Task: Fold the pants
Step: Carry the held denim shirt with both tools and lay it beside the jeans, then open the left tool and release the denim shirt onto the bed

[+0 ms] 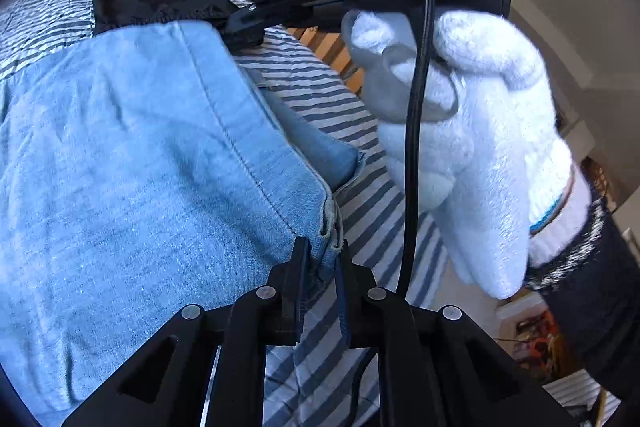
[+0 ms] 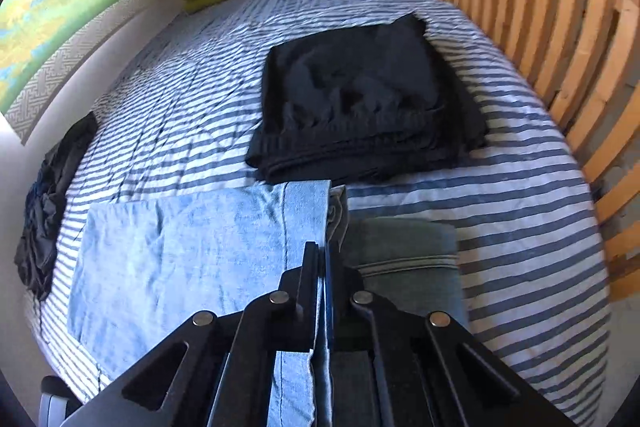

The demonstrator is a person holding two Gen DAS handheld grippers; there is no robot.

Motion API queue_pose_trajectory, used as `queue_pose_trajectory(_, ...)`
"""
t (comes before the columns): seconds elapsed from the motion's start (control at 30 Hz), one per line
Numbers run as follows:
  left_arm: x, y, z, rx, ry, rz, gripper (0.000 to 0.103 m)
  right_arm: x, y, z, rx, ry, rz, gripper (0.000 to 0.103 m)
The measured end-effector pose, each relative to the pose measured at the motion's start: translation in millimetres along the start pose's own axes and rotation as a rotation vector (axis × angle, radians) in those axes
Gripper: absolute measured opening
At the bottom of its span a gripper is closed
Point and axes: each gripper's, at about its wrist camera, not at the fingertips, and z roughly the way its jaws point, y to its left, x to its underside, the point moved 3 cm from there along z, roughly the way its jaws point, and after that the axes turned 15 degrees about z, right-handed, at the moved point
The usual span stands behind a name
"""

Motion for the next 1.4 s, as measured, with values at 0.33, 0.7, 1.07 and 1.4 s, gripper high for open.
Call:
queue_pose_trajectory(0.33, 28.3, -0.4, -37.5, 0.019, 0.059, -0.028, 0.040, 7.4, -15.1, 5.0, 0.012, 0.057, 0.040, 0.004)
queue_pose_trajectory(0.7, 118.2, 68.5, -210.8, -0.276, -0.020, -0.166, 0.043, 62.8, 73.7, -11.1, -0.045, 0.065, -0.163, 0.010)
queue_pose_trajectory(1.07, 196.7, 218.4, -260.8, -0.612, 0.091, -0.370, 0.033, 100.2, 86.8, 73.7, 0.112, 0.180, -0.236, 0.012)
queue_pose_trajectory(1.4, 181.5, 199.0, -296.8, -0.541, -0.067, -0.288, 0.030, 92.2, 212.9, 32.4, -0.147, 0.169, -0.283, 0.013)
